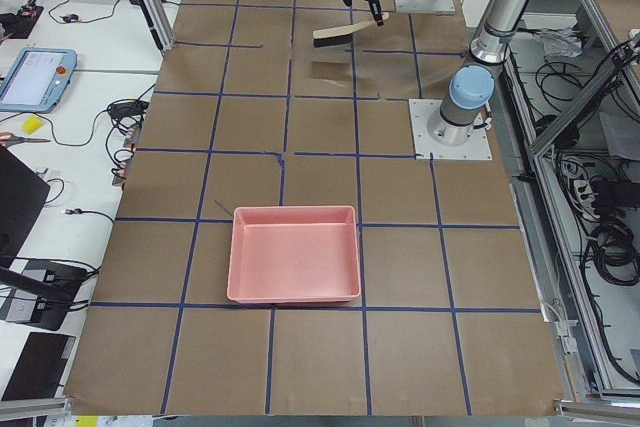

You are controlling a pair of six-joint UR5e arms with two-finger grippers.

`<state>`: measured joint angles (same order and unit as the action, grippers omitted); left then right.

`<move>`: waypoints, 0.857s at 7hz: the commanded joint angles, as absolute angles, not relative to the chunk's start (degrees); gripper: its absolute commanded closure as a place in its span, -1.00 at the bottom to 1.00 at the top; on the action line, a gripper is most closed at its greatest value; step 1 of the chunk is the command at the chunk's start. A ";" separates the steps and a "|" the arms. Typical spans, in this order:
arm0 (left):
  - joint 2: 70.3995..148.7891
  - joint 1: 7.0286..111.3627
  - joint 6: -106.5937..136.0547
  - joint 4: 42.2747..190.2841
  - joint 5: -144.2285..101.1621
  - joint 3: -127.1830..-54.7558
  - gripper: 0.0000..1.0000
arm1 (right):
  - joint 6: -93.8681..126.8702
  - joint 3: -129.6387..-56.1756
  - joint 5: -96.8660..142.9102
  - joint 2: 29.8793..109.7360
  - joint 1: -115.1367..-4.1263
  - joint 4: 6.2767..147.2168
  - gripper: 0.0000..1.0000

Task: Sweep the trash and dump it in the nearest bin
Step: 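Lift the loaded dustpan with the right gripper and carry it to the bin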

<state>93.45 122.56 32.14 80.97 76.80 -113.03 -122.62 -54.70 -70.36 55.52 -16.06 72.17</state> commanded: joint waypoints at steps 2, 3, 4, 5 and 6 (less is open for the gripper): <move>92.02 125.24 27.86 71.59 79.45 -118.19 0.85 | -122.43 -54.49 -81.97 55.64 -18.97 83.90 1.00; 91.85 125.16 27.95 67.89 79.37 -121.17 0.85 | -121.74 -54.67 -82.52 55.63 -20.46 85.15 1.00; 91.76 125.16 29.25 67.59 79.37 -122.16 0.85 | -120.60 -54.75 -86.62 55.72 -21.61 86.21 1.00; 91.76 125.24 31.27 67.67 79.28 -122.69 0.85 | -119.37 -54.76 -91.01 55.81 -23.45 87.79 1.00; 91.67 125.24 32.33 67.68 79.10 -123.48 0.85 | -119.36 -54.76 -93.75 55.81 -25.12 88.76 1.00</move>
